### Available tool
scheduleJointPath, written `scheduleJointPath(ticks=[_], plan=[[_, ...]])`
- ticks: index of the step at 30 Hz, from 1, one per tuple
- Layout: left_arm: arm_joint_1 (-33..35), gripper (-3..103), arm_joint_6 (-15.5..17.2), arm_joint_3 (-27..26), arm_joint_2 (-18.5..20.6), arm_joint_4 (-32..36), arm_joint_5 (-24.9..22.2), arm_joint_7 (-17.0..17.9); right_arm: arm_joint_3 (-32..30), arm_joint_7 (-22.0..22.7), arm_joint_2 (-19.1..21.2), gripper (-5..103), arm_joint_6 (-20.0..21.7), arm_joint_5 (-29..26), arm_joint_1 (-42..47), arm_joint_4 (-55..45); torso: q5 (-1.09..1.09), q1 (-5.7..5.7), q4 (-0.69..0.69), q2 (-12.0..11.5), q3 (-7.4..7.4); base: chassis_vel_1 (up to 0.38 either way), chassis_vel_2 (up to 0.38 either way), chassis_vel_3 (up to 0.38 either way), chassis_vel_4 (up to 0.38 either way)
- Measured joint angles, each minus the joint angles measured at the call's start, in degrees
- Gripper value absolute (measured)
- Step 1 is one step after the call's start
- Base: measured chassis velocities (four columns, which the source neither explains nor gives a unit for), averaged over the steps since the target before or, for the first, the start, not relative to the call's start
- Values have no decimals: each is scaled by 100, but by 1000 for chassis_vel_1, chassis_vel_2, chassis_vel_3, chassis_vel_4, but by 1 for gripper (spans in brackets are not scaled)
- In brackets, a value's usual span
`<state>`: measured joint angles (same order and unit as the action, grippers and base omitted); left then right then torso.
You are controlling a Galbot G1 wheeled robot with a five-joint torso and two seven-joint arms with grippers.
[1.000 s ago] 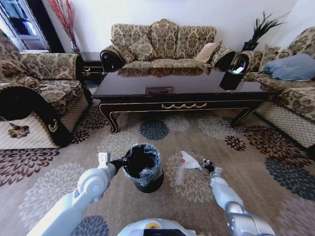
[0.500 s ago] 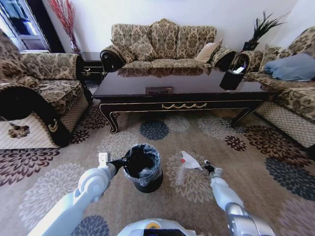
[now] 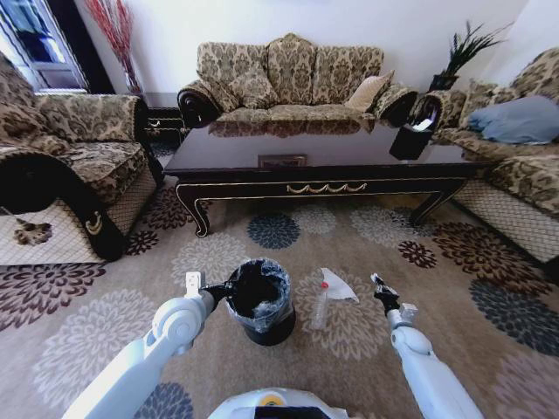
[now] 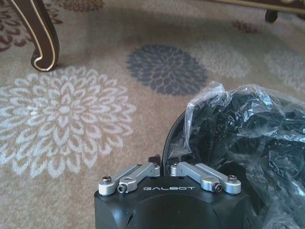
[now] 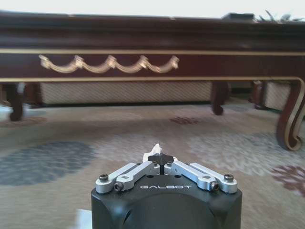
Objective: Move to the front of the table and pick up the trash from the floor, then place it into the trash bin.
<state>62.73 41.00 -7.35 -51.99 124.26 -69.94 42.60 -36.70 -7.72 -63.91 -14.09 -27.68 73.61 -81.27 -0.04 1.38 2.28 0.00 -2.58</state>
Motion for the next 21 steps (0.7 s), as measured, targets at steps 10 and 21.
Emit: scheduleJointPath(ticks=[10, 21], plan=[[-727, 4, 97, 786, 140, -230, -184, 195, -254, -38, -65, 0, -36, 314, 1382, -2324, 1, 0, 4, 0, 0, 0, 0, 0, 0], [-1824, 4, 118, 1888, -187, -552, -719, 381, 131, -22, -298, 0, -81, 856, 2561, -3964, 4, 0, 4, 0, 0, 0, 0, 0, 0]])
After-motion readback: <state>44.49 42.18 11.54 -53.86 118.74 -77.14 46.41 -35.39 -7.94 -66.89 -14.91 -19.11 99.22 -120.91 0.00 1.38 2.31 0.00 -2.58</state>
